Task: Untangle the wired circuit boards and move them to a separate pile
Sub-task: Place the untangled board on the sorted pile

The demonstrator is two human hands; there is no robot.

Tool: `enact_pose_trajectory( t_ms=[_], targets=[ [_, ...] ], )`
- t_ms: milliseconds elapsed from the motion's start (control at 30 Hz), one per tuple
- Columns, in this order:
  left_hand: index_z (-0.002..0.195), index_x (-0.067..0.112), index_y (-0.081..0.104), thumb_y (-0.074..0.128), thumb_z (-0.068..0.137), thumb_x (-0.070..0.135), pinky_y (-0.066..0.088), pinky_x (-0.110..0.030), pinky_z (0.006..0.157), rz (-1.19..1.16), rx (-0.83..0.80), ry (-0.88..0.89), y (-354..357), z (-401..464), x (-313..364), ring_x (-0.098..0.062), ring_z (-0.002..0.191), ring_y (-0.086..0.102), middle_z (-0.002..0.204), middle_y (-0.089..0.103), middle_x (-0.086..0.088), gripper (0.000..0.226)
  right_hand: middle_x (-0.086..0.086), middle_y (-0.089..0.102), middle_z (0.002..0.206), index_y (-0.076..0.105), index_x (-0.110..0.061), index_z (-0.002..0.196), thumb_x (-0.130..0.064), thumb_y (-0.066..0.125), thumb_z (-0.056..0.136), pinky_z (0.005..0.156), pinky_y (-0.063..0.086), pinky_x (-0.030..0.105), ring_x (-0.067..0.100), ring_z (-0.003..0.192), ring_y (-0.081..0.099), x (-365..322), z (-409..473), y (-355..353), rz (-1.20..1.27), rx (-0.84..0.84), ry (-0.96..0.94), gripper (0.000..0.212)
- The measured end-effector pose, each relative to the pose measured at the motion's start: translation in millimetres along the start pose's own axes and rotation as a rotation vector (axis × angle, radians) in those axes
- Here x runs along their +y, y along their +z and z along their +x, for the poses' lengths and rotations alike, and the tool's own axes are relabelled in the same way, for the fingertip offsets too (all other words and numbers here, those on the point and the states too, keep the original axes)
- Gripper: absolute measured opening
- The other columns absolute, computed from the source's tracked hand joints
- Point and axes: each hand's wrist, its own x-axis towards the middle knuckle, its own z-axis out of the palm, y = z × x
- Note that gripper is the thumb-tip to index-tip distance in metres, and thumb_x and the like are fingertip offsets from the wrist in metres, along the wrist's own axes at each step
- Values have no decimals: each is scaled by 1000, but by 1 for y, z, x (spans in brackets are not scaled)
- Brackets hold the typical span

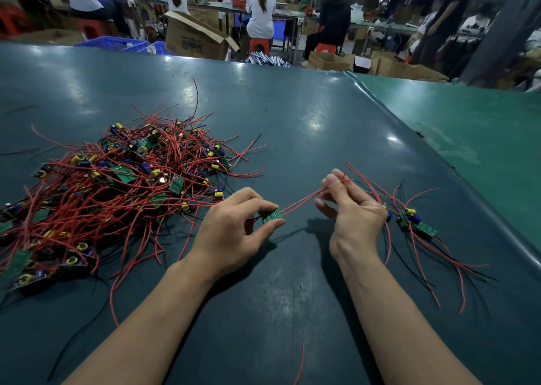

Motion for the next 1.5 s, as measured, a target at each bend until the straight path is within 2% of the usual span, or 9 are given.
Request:
enact_pose_trajectory(
  t_ms=[133, 267, 433, 567, 667, 933, 1100, 1367, 1500],
  targets=[
    [95, 8, 75, 77, 81, 28, 51, -37, 61, -9, -14, 3, 0, 0, 1, -24, 65, 60, 85, 62, 0, 25, -3, 70, 66, 76, -13, 85, -6, 71, 86, 47, 50, 21, 6, 55, 60, 2, 3, -5, -94, 64, -57, 8],
    [94, 10, 76, 75, 81, 31, 52, -39, 63, -35, -53, -4, 4, -1, 3, -24, 66, 62, 85, 63, 0, 25, -1, 75, 82, 77, -10, 99, -11, 75, 84, 65, 58, 34, 12, 66, 64, 5, 4, -7, -352, 136, -207, 15],
    [94, 11, 76, 76, 80, 30, 52, -39, 62, -32, -16, -18, 1, -3, -2, -24, 67, 62, 85, 63, 0, 24, -1, 74, 70, 73, -18, 78, -16, 77, 82, 45, 46, 21, 10, 54, 60, 4, 4, -8, -318, 111, -188, 6],
    [92, 11, 75, 76, 80, 31, 52, -38, 62, -35, -23, -14, 3, -3, -2, -23, 68, 62, 85, 63, 1, 23, -3, 71, 68, 63, -22, 69, -17, 74, 84, 65, 56, 36, 20, 63, 67, 6, 7, -10, -509, 118, -248, 19],
    [93, 9, 74, 76, 81, 29, 52, -40, 61, -20, 10, -4, 3, -3, -2, -24, 67, 62, 86, 62, 0, 23, -2, 71, 69, 59, -21, 71, -20, 72, 86, 54, 52, 32, 20, 56, 64, 5, 5, -9, -518, 99, -276, 21],
    [102, 6, 73, 73, 86, 21, 54, -40, 69, 46, 182, 70, -1, 0, 0, -21, 81, 65, 94, 65, -3, 23, 0, 66, 76, 65, -9, 100, -43, 73, 65, 35, 37, 15, 9, 51, 60, -6, -22, 3, -134, -640, 407, 49],
    [102, 7, 73, 75, 84, 23, 54, -41, 64, 80, 218, 37, -3, -1, -2, -26, 72, 64, 95, 65, -3, 23, -3, 58, 61, 71, -15, 70, -33, 71, 75, 35, 32, 14, 6, 47, 51, -16, -9, -3, 19, -452, 416, 18],
    [94, 14, 74, 80, 79, 23, 50, -34, 49, 370, 297, -153, -3, -2, -5, -26, 66, 65, 85, 63, 0, 18, 3, 69, 73, 62, -11, 87, -20, 64, 92, 47, 48, 15, 11, 61, 67, -12, 7, -6, 311, -54, 357, 11],
    [98, 12, 74, 80, 81, 21, 52, -36, 51, 361, 339, -141, -5, 1, -3, -26, 68, 66, 87, 64, -3, 20, 2, 57, 58, 65, -9, 77, -28, 66, 88, 36, 34, 15, 7, 44, 48, -11, -10, -2, -143, -317, 301, 22]
  ],
)
